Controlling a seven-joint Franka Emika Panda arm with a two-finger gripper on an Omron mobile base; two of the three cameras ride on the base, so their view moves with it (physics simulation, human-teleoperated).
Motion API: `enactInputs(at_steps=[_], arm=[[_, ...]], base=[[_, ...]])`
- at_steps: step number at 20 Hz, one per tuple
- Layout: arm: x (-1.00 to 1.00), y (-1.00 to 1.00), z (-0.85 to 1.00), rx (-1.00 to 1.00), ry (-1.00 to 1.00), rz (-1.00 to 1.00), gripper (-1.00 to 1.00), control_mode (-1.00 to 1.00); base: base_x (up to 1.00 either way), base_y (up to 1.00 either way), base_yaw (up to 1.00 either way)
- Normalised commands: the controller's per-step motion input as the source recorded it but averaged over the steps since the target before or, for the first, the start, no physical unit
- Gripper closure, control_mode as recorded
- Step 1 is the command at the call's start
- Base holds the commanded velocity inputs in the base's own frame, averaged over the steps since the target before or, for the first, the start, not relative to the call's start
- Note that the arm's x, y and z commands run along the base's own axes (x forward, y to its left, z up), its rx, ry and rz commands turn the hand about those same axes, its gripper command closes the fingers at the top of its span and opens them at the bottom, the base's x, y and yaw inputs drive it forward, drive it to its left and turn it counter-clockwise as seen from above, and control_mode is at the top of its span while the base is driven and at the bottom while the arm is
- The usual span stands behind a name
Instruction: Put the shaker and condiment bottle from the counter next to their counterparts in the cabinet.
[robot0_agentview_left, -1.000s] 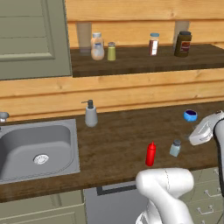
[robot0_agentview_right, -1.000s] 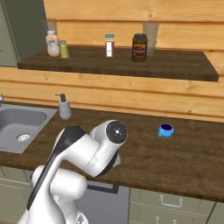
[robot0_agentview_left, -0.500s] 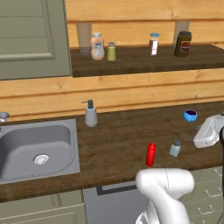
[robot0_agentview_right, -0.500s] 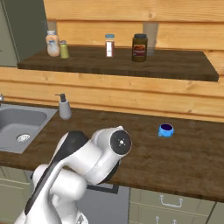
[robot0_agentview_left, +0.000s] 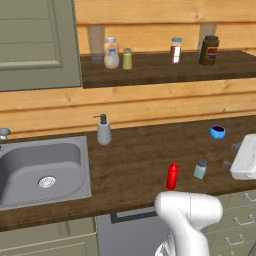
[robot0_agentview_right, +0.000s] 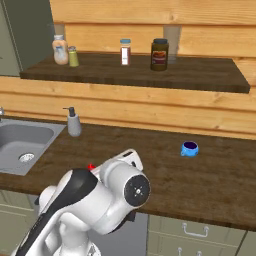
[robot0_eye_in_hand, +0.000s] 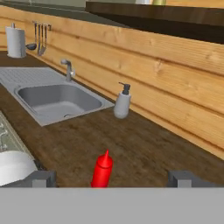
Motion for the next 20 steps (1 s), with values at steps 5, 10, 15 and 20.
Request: enactInputs(at_steps=[5,10,15,20], arm=[[-0.04,0.53,-0.22,0.05,0.00,0.00,-1.00,-1.00],[-0.03,0.50,-0.31,0.10,0.00,0.00,-1.00,-1.00],[-0.42,0.23,-0.29,0.07,-0.01,0.00,-1.00,-1.00],[-0.16,0.10,-0.60,0.00,-0.12,0.00,-1.00,-1.00]], base=[[0.00,0.00,0.00],[0.00,0.00,0.00],[0.00,0.00,0.00],[0.00,0.00,0.00]])
